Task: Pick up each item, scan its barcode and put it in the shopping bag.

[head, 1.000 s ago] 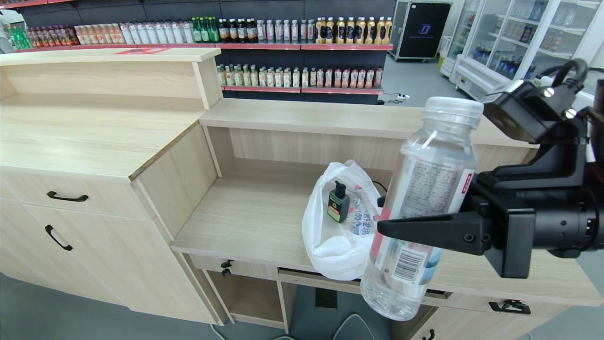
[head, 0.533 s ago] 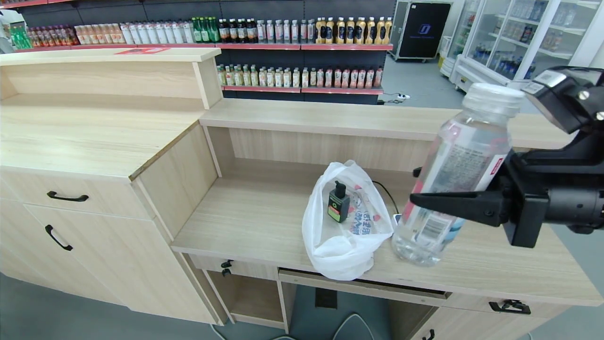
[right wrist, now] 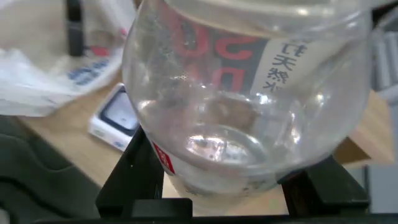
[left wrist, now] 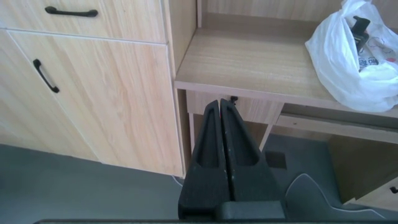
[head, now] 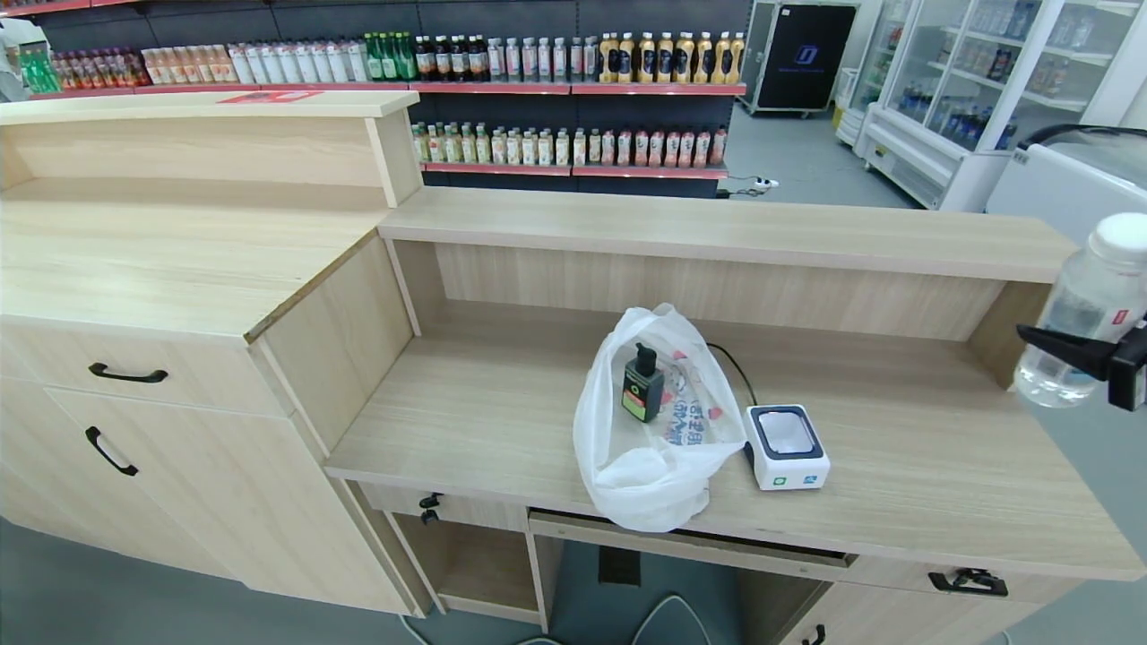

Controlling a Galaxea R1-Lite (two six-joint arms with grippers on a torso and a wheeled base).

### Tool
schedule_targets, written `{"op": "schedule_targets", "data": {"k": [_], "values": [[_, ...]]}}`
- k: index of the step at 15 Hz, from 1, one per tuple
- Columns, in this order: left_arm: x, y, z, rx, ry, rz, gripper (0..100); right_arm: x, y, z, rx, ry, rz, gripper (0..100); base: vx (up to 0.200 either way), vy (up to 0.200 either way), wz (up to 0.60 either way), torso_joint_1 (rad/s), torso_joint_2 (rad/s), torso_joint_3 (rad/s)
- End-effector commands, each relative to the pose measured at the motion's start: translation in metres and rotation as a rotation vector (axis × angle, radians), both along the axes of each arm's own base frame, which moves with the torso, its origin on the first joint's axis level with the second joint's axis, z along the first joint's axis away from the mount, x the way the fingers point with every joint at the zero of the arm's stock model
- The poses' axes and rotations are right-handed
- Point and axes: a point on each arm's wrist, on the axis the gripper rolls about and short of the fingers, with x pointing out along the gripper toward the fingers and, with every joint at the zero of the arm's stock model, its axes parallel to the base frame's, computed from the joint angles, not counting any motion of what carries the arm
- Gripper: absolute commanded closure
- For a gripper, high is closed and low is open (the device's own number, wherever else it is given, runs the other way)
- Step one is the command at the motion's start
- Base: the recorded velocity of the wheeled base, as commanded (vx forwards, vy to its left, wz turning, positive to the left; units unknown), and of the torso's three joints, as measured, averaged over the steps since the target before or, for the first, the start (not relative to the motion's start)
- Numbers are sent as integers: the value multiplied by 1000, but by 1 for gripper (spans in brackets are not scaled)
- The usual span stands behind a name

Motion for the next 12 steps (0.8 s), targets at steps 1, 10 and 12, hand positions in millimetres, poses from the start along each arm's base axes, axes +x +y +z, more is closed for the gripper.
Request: {"op": "schedule_targets", "data": {"k": [1,10,12], "values": [[0,0,0,0,0,0,100,12,-38,-28,-16,41,-104,100,0,0,0,0,0,0],[0,0,0,0,0,0,100,28,-75,-46,-228,-2,-150,100,0,0,133,1,1,0],[0,0,0,0,0,0,100,30,-77,-50,-254,5,-144,100,0,0,600,2,2,2]]}}
